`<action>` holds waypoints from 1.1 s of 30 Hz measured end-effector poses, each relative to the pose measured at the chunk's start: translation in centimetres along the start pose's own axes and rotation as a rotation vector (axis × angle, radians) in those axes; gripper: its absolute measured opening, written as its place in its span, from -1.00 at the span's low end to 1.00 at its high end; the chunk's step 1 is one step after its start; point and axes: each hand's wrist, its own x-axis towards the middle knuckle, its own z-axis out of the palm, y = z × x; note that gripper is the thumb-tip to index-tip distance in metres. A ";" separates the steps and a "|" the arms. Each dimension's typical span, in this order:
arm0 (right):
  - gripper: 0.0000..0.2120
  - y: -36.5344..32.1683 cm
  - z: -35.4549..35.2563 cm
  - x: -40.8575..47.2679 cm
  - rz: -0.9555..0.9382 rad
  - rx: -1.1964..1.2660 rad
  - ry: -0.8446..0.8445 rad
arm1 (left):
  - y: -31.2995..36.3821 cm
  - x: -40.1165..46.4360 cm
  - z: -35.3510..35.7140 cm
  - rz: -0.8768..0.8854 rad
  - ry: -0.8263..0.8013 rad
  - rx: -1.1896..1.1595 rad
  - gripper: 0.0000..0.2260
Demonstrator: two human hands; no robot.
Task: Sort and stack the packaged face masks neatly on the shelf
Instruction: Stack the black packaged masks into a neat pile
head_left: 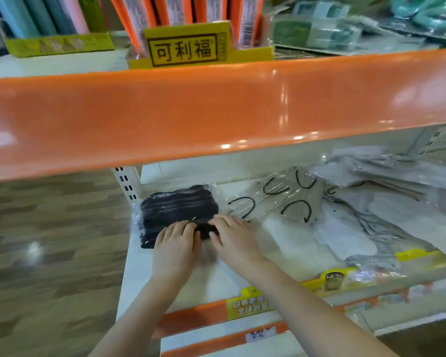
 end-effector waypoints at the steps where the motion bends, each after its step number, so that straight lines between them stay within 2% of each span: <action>1: -0.72 0.4 -0.5 -0.2 -0.002 0.000 0.004 | 0.6 0.2 0.0 0.006 0.010 0.006 -0.68; 7: -0.72 4.2 -4.1 -1.9 0.023 -0.049 0.076 | 5.8 1.3 0.9 0.051 0.019 -0.048 -0.71; 14: -0.73 12.0 -8.8 -6.0 0.044 -0.145 0.196 | 15.5 2.6 2.9 0.135 -0.019 -0.152 -0.70; 20: -0.69 18.6 -13.3 -9.2 0.149 -0.233 0.181 | 25.1 3.5 3.8 0.207 -0.037 -0.182 -0.73; 26: -0.69 24.0 -16.7 -12.7 0.172 -0.301 0.203 | 32.5 4.0 5.0 0.273 -0.058 -0.267 -0.73; 30: -0.64 27.5 -17.5 -15.2 0.311 -0.406 0.201 | 35.9 4.0 6.0 0.282 -0.059 -0.291 -0.70; 33: -0.59 29.7 -17.6 -16.0 0.400 -0.395 0.161 | 37.7 4.0 6.9 0.259 -0.107 -0.265 -0.67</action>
